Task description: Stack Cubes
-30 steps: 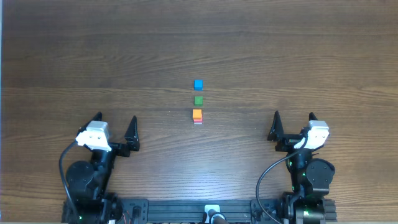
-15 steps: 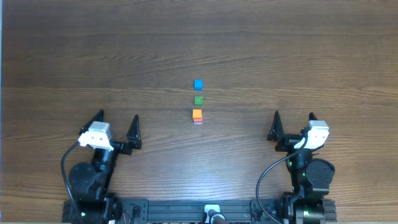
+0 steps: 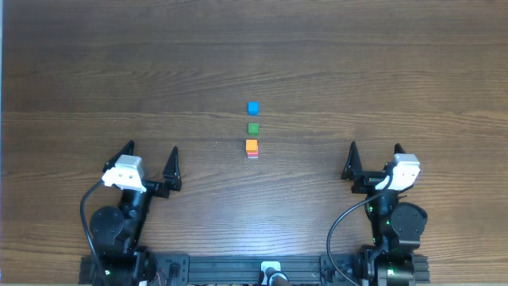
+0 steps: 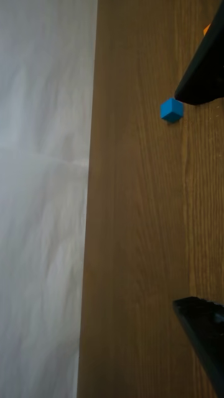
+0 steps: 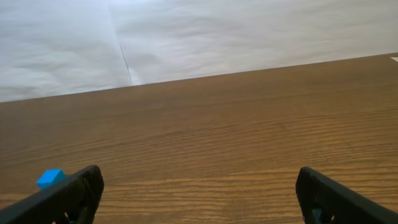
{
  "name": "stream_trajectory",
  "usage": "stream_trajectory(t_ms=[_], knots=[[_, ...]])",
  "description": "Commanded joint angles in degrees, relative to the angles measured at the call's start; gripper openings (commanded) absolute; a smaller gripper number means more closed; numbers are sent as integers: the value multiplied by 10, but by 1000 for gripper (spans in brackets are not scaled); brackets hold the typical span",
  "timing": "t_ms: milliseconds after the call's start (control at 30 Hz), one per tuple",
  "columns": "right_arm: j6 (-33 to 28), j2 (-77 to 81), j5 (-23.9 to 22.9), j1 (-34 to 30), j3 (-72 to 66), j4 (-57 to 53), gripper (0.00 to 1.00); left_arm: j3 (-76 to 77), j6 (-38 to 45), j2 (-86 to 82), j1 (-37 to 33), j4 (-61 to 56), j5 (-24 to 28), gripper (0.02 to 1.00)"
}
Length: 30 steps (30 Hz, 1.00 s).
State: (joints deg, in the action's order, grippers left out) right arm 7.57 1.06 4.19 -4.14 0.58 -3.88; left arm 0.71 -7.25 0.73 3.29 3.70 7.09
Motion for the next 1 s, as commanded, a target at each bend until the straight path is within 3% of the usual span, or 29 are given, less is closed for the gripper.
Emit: stream_trajectory(t_ms=[33,633,767,933,1000], knots=[[3,-3,3,0,-3,-2,993,-4,8,-5,3,0,-1,1000],[5,-3,10,1,-3,-1,993,-4,8,-4,3,0,-1,998],[27,-3,68,1,-3,7,993,-4,8,-3,3,0,-1,998],[49,-3,182,1,18,12,991,-4,8,-3,3,0,-1,996],[53,-3,194,2,47,-3,993,-4,8,-4,3,1,-1,998]])
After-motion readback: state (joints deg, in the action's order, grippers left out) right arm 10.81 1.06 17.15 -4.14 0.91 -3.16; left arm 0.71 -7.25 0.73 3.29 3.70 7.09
